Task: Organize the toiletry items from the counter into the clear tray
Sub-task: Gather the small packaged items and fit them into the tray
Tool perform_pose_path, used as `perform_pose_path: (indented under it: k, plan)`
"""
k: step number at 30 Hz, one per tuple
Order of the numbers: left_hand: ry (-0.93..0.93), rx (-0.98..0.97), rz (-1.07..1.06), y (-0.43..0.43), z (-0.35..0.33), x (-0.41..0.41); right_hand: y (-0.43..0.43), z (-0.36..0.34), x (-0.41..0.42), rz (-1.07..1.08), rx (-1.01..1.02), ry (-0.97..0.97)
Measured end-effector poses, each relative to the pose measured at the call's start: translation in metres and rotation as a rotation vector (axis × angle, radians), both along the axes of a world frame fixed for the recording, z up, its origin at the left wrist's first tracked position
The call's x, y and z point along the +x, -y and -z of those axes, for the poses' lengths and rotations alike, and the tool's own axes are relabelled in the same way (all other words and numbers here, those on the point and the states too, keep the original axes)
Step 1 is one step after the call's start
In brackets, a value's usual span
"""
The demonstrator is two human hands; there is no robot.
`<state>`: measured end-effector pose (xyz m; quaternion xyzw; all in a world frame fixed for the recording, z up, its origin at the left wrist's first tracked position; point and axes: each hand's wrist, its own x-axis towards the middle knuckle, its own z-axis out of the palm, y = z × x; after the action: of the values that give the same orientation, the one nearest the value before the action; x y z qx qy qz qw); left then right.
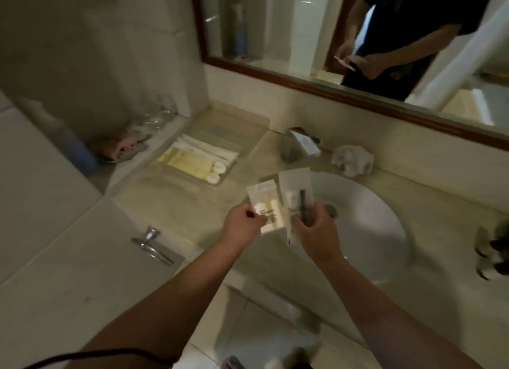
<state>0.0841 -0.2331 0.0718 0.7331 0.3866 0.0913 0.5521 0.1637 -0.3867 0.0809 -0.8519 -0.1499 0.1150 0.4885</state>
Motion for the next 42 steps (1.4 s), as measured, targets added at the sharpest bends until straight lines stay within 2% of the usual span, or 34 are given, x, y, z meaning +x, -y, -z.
perform_pose_path:
  k: [5, 9, 12, 24, 29, 34, 42]
  plan:
    - [0.007, -0.087, -0.219, -0.068, 0.001, -0.038, -0.080, 0.005, -0.006, -0.167, -0.015, -0.083]
    - [-0.001, -0.119, -0.317, -0.112, 0.005, -0.043, -0.134, 0.008, 0.003, -0.265, -0.002, -0.117]
    - [-0.004, -0.158, -0.391, -0.144, 0.009, -0.035, -0.169, 0.009, 0.016, -0.308, 0.038, -0.135]
    - [-0.137, -0.129, -0.616, -0.251, 0.013, 0.013, -0.293, 0.028, 0.090, -0.367, -0.030, -0.269]
    - [-0.236, -0.066, -0.598, -0.288, 0.029, 0.032, -0.332, 0.036, 0.108, -0.373, -0.120, -0.201]
    - [-0.323, 0.035, -0.543, -0.302, 0.045, 0.040, -0.372, 0.043, 0.120, -0.479, -0.296, -0.204]
    - [-0.332, 0.193, -0.490, -0.301, 0.062, 0.037, -0.399, 0.050, 0.112, -0.546, -0.375, -0.173]
